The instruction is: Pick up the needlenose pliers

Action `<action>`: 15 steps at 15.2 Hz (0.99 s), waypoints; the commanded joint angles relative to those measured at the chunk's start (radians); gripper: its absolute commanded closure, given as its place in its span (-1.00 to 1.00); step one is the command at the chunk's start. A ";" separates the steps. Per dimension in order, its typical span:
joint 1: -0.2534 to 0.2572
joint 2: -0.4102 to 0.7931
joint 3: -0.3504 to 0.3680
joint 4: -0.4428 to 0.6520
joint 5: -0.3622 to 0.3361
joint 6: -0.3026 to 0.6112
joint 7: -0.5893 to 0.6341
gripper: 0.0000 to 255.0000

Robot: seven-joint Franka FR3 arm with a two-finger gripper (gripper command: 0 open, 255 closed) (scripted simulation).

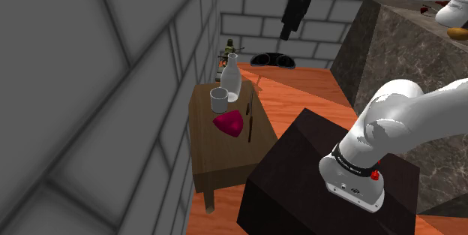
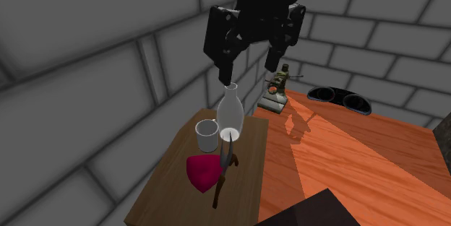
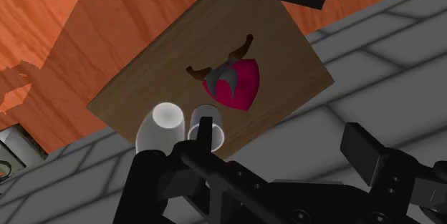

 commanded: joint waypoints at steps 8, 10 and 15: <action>-0.063 -0.064 0.171 -0.265 0.032 0.266 0.290 -1.00; -0.081 -0.059 0.228 -0.324 0.044 0.345 0.378 -1.00; -0.138 0.007 0.389 -0.434 0.068 0.548 0.611 -1.00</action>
